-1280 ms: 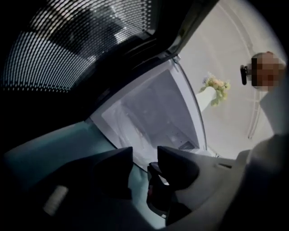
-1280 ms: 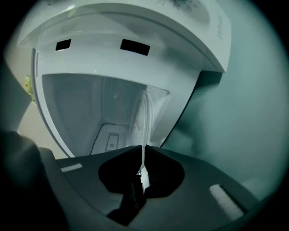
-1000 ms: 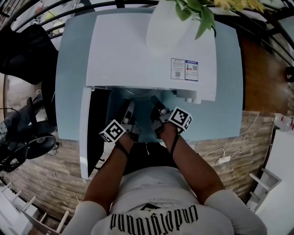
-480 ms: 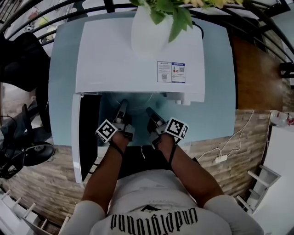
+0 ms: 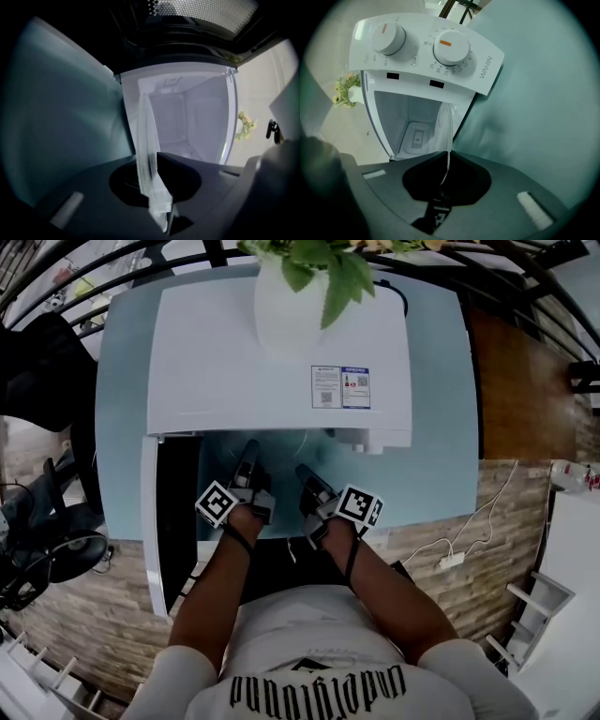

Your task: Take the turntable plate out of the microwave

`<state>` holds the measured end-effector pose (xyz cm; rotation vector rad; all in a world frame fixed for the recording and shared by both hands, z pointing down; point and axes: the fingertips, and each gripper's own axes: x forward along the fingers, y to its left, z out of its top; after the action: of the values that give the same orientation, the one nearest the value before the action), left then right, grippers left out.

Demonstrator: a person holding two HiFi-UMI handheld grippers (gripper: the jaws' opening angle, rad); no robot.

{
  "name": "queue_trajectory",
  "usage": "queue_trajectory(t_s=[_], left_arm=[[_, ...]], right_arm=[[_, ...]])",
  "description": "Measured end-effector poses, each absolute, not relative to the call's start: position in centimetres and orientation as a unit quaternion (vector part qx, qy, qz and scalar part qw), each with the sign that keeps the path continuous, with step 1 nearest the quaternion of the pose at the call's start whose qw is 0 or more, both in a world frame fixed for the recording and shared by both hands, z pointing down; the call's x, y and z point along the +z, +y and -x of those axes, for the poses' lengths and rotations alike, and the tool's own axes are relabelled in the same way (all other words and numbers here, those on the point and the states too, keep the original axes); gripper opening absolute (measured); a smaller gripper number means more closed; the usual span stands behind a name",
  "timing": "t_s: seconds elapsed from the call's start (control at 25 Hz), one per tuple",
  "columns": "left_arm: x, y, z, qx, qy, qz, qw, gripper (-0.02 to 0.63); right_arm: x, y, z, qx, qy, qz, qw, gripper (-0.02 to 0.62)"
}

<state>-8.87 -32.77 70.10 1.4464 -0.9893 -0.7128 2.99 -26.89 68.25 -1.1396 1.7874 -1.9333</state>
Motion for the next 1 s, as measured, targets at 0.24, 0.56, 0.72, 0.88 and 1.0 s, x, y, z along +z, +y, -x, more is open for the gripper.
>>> queue_trajectory(t_s=[0.24,0.56,0.72,0.88,1.0], left_arm=[[69.3,-32.9,8.8,-0.344,-0.403,-0.619,0.580,0.080],[68.4,-32.2,8.9,-0.377,-0.387,-0.614,0.575,0.075],[67.7,-31.6,8.8,-0.385,-0.386,-0.615,0.570,0.075],[66.9,-30.4,8.7,-0.396,-0.386,-0.613,0.565,0.075],[66.5,-29.3,8.5,-0.401,-0.390,-0.611,0.560,0.075]], right_arm=[[68.0,-26.8,-3.0,-0.666,0.623,0.387,0.136,0.020],[67.2,-26.4,-3.0,-0.658,0.640,0.374,0.134,0.020],[66.5,-26.0,-3.2,-0.654,0.650,0.364,0.132,0.020],[65.9,-25.1,-3.3,-0.653,0.658,0.352,0.129,0.020],[65.6,-24.1,-3.6,-0.653,0.662,0.345,0.124,0.020]])
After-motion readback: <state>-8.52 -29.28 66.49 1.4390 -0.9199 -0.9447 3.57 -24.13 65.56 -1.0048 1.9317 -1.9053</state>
